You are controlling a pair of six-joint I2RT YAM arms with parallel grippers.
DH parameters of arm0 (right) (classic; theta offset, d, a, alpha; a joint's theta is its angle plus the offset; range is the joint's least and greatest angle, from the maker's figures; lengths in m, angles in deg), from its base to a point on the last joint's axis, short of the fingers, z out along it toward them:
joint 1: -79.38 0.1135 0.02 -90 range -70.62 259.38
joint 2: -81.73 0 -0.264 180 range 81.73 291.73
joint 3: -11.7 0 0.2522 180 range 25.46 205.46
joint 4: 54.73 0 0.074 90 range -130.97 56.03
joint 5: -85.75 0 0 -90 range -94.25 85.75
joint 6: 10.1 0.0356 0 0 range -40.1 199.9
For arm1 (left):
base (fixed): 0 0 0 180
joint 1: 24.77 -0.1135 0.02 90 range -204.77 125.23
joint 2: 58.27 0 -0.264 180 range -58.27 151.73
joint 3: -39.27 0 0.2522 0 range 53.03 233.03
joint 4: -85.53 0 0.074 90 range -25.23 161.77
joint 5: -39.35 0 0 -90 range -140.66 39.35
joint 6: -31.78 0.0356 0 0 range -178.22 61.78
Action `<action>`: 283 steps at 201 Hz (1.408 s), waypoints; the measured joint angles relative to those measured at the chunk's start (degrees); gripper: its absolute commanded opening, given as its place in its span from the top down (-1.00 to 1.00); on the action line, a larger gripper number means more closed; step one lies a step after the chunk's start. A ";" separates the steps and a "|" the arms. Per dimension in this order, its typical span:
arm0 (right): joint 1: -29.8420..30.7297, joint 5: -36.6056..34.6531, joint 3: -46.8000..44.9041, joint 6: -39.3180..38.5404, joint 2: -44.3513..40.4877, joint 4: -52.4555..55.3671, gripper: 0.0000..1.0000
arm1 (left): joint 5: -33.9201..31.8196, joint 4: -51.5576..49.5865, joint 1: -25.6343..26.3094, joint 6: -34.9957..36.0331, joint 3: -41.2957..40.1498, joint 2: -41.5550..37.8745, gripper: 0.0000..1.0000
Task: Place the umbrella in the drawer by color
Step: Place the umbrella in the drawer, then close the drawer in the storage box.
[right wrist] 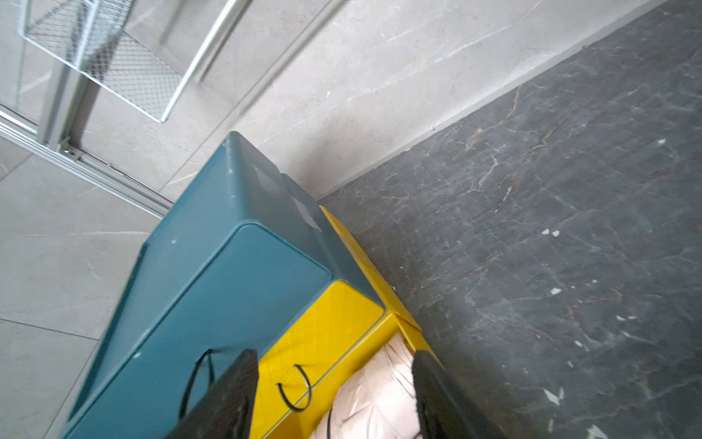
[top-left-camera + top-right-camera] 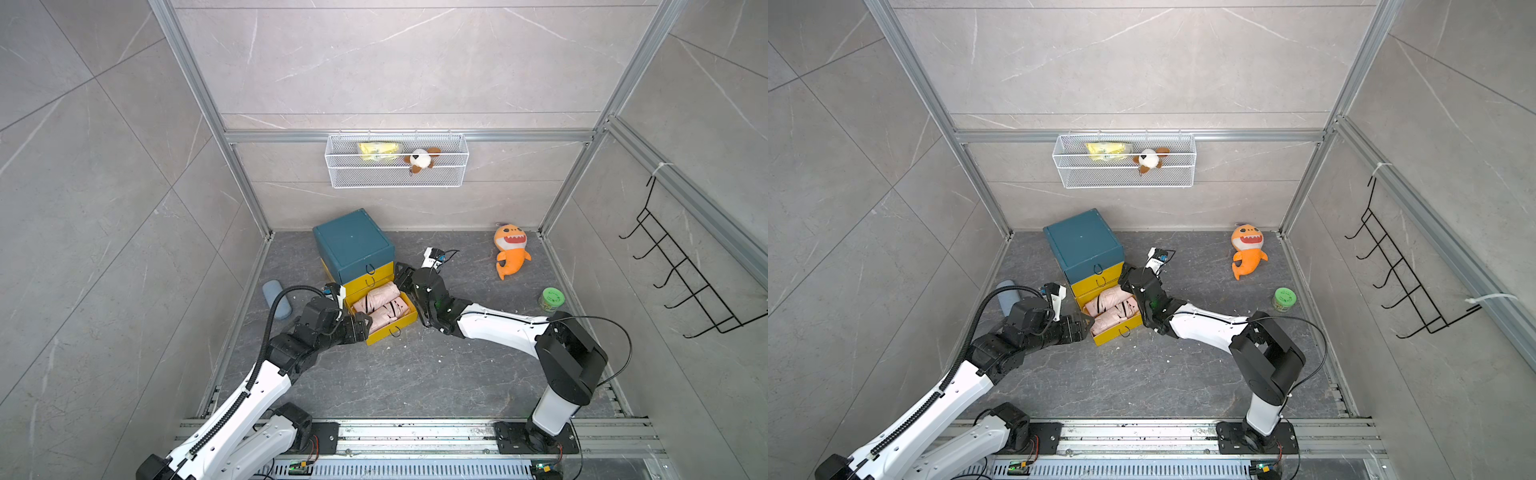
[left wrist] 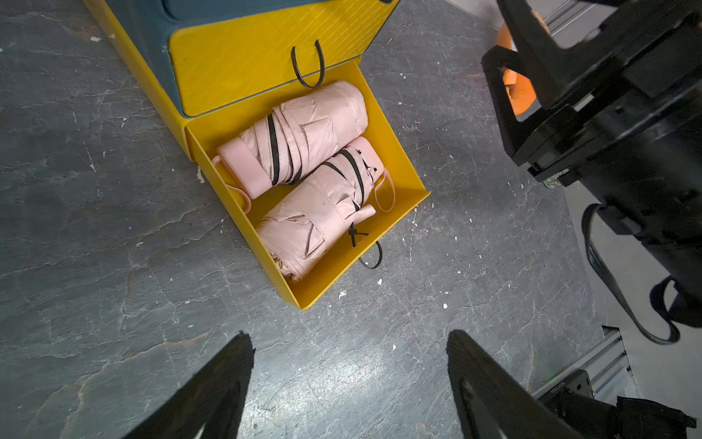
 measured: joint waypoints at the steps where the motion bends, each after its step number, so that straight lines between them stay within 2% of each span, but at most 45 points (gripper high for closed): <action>1: -0.04 0.07 0.00 -0.11 0.00 0.17 -0.32 | 0.00 0.00 0.00 0.00 0.00 0.04 -0.67; 40: -0.11 8.37 -0.39 -5.29 -0.15 6.23 -0.40 | -0.11 -1.07 -0.92 0.22 1.33 2.05 -0.80; 66: 1.05 11.56 -4.00 -8.98 -3.26 9.62 -0.45 | 0.15 -2.16 -4.66 0.66 6.54 4.57 -0.90; 114: 5.05 13.35 -10.21 -15.15 -11.39 12.74 -0.47 | 1.11 -2.67 -11.76 0.50 19.85 12.00 -0.99; 163: 8.31 14.03 -17.86 -16.96 -12.76 10.54 -0.47 | 2.51 -2.05 -19.61 -0.50 29.81 22.27 -0.99; 195: 9.57 13.92 -19.41 -17.14 -12.74 10.08 -0.47 | 4.09 -0.33 -22.67 -1.77 31.19 29.22 -0.99; 226: 9.75 13.92 -19.43 -17.09 -11.98 8.00 -0.46 | 5.16 0.15 -23.23 -2.23 33.16 35.17 -0.99; 283: 9.75 14.60 -19.41 -16.52 -5.05 4.92 -0.44 | 6.36 2.62 -23.98 -2.69 33.77 38.51 -0.94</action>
